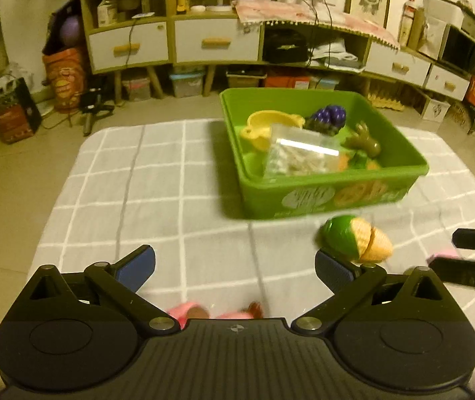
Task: Organize rigid objects
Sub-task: 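Move the left tool to the pink pig toy while the right tool approaches the white starfish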
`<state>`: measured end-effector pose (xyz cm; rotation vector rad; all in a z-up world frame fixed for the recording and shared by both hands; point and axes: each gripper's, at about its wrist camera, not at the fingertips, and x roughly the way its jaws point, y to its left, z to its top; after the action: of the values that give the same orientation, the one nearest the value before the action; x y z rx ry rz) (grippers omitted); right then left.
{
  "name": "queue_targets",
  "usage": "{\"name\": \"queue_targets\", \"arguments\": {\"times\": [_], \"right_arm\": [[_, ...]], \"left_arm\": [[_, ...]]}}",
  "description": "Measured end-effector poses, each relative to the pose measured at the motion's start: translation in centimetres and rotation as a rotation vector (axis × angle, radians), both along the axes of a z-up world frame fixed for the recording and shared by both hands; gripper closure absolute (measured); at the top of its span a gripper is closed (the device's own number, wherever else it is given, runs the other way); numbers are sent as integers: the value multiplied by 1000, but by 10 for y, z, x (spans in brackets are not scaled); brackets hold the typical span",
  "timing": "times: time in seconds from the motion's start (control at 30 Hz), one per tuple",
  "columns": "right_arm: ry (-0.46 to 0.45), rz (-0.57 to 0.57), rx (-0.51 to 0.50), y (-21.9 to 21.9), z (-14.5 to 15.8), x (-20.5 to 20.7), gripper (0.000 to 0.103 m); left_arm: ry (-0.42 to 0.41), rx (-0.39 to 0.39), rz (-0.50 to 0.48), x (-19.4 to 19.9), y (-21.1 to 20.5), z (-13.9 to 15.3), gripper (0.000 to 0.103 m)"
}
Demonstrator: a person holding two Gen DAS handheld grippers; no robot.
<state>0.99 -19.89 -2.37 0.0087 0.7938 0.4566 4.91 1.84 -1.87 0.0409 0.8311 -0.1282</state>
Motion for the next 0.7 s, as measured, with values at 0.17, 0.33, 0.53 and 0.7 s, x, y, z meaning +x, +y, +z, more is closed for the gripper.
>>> {"name": "queue_targets", "arguments": {"times": [0.17, 0.33, 0.53, 0.7], "right_arm": [[-4, 91, -11, 15, -15, -13, 51], [19, 147, -9, 25, -28, -20, 51], [-18, 214, -14, 37, -31, -32, 51], [-7, 246, 13, 45, -33, -32, 51]], "left_arm": [[-1, 16, 1, -14, 7, -10, 2], [19, 31, 6, -23, 9, -22, 2], [7, 60, 11, -30, 9, -26, 2], [11, 64, 29, -29, 10, -27, 2]]}}
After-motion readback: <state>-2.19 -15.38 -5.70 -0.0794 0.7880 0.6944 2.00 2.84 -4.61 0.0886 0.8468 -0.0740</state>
